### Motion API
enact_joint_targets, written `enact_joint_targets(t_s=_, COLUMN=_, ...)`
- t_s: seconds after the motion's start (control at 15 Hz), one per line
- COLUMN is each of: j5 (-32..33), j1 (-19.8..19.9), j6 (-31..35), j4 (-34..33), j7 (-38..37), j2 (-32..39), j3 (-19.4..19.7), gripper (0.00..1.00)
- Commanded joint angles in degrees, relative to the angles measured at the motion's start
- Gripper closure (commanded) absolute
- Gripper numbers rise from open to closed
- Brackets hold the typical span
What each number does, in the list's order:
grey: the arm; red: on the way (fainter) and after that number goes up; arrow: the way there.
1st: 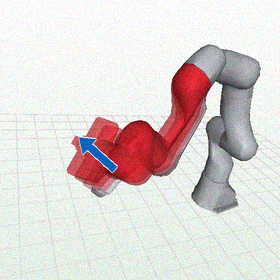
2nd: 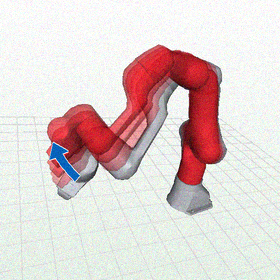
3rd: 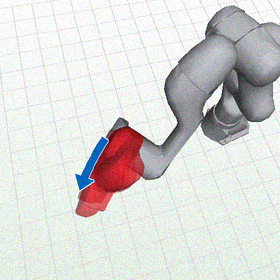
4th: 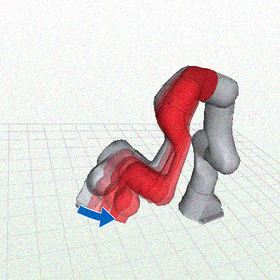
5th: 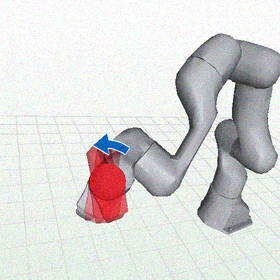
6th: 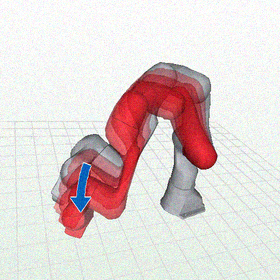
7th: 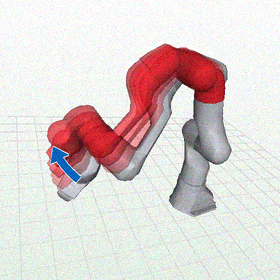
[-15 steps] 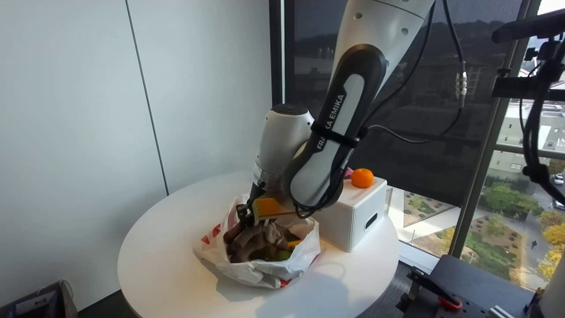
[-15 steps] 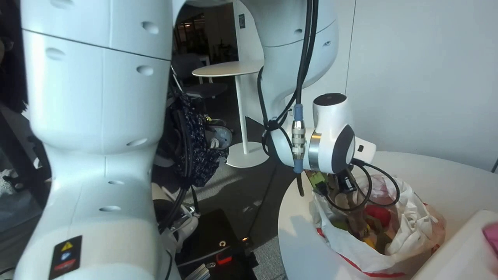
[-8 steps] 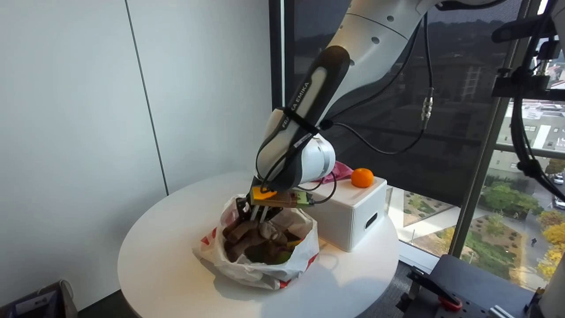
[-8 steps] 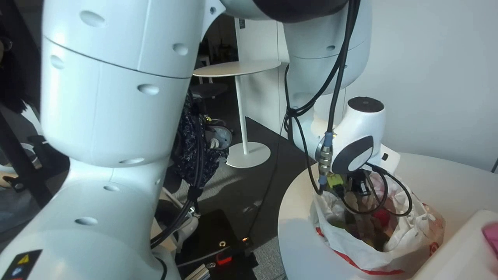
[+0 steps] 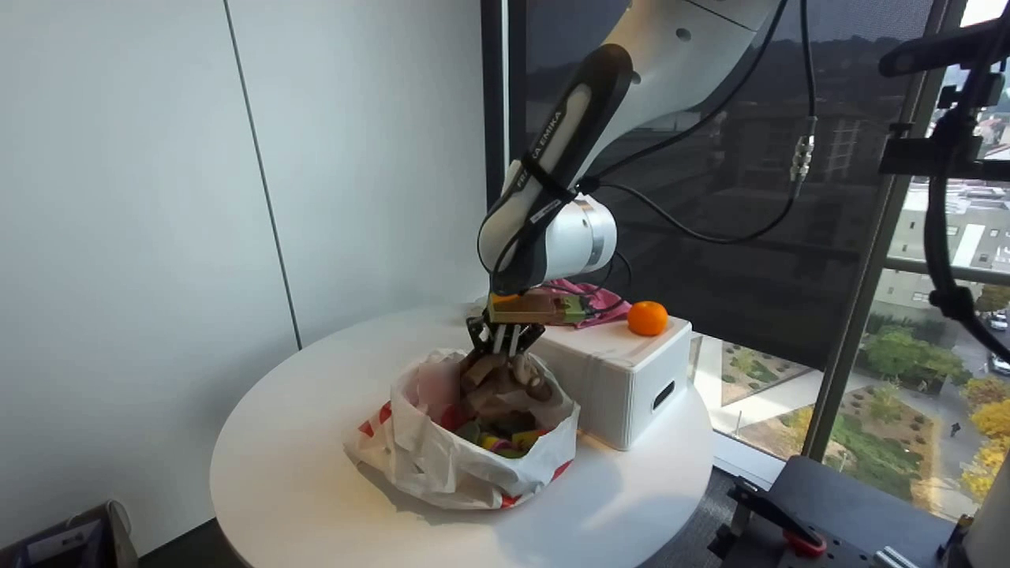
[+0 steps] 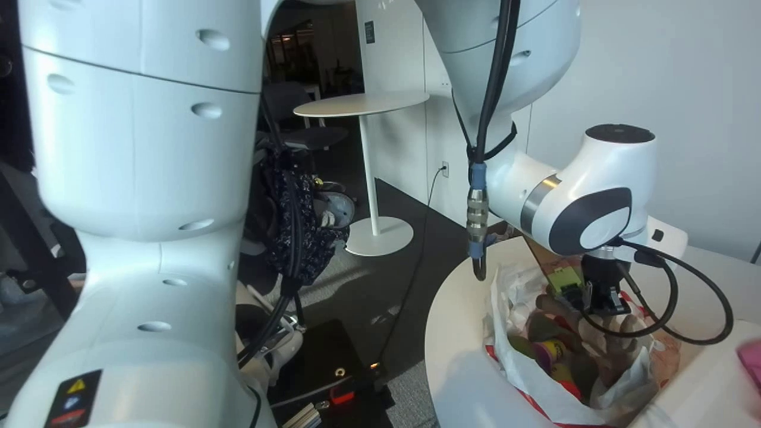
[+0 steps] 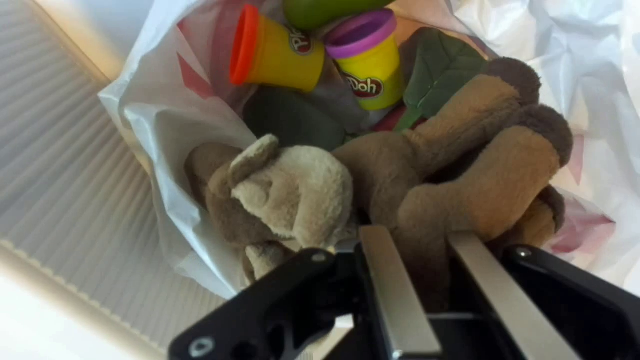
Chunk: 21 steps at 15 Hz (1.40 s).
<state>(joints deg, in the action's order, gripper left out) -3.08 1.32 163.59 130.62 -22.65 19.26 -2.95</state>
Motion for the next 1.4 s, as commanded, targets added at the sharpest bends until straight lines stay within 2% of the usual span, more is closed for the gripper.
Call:
enact_joint_targets(t_s=0.0, j5=0.29, j1=-4.67, j6=-3.25, j4=-2.56, j7=0.77, j2=2.76, j3=2.88, gripper=0.91)
enact_joint_targets(t_s=0.2, j5=0.89, j1=-7.07, j6=-3.76, j4=-4.47, j7=0.75, j2=5.58, j3=3.77, gripper=0.91)
enact_joint_targets(t_s=0.4, j5=4.03, j1=-10.86, j6=-4.12, j4=-7.65, j7=-2.33, j2=9.63, j3=8.7, gripper=0.91)
enact_joint_targets(t_s=0.47, j5=4.22, j1=-11.63, j6=-4.89, j4=-8.38, j7=-3.1, j2=10.26, j3=9.98, gripper=0.6)
enact_joint_targets(t_s=0.53, j5=3.44, j1=-11.34, j6=-5.98, j4=-8.68, j7=-2.55, j2=10.17, j3=9.92, gripper=0.58)
enact_joint_targets(t_s=0.6, j5=2.35, j1=-11.46, j6=-11.14, j4=-8.99, j7=-3.27, j2=8.76, j3=10.04, gripper=0.53)
enact_joint_targets(t_s=0.67, j5=0.74, j1=-9.84, j6=-13.89, j4=-8.64, j7=-1.66, j2=7.09, j3=8.37, gripper=0.46)
enact_joint_targets(t_s=0.8, j5=-1.61, j1=-7.9, j6=-18.66, j4=-7.02, j7=0.34, j2=1.83, j3=6.54, gripper=0.3)
enact_joint_targets(t_s=1.07, j5=-0.99, j1=-7.04, j6=-25.57, j4=-4.39, j7=-1.58, j2=-8.62, j3=7.52, gripper=0.0)
enact_joint_targets(t_s=1.2, j5=2.31, j1=-6.58, j6=-25.51, j4=-3.74, j7=-5.84, j2=-12.73, j3=9.18, gripper=0.0)
enact_joint_targets(t_s=1.33, j5=8.58, j1=-5.45, j6=-22.53, j4=-4.58, j7=-11.76, j2=-13.91, j3=10.9, gripper=0.0)
